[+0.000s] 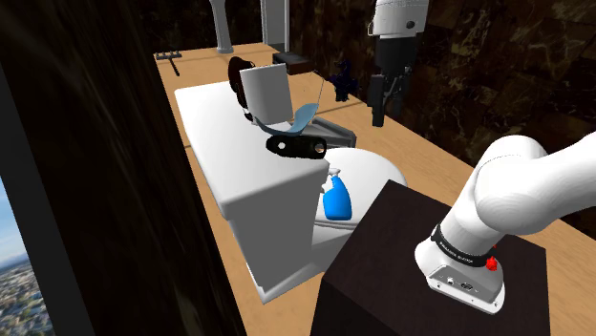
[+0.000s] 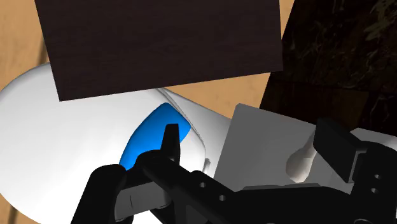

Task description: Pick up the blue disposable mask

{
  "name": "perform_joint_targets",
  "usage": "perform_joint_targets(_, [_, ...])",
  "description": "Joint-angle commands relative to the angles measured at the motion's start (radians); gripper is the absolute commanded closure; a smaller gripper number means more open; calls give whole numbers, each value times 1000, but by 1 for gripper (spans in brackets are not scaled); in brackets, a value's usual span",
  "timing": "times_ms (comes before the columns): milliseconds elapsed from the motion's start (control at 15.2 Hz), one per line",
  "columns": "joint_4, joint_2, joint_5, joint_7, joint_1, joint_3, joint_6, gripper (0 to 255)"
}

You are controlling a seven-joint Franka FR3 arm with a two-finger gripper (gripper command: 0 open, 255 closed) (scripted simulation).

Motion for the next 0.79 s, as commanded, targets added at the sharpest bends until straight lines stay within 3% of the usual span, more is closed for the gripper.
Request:
perform_joint_targets(0, [0, 0, 0, 0, 0, 0, 0, 0])
perform_joint_targets(726, [457, 340, 48, 105, 12, 46, -51, 0])
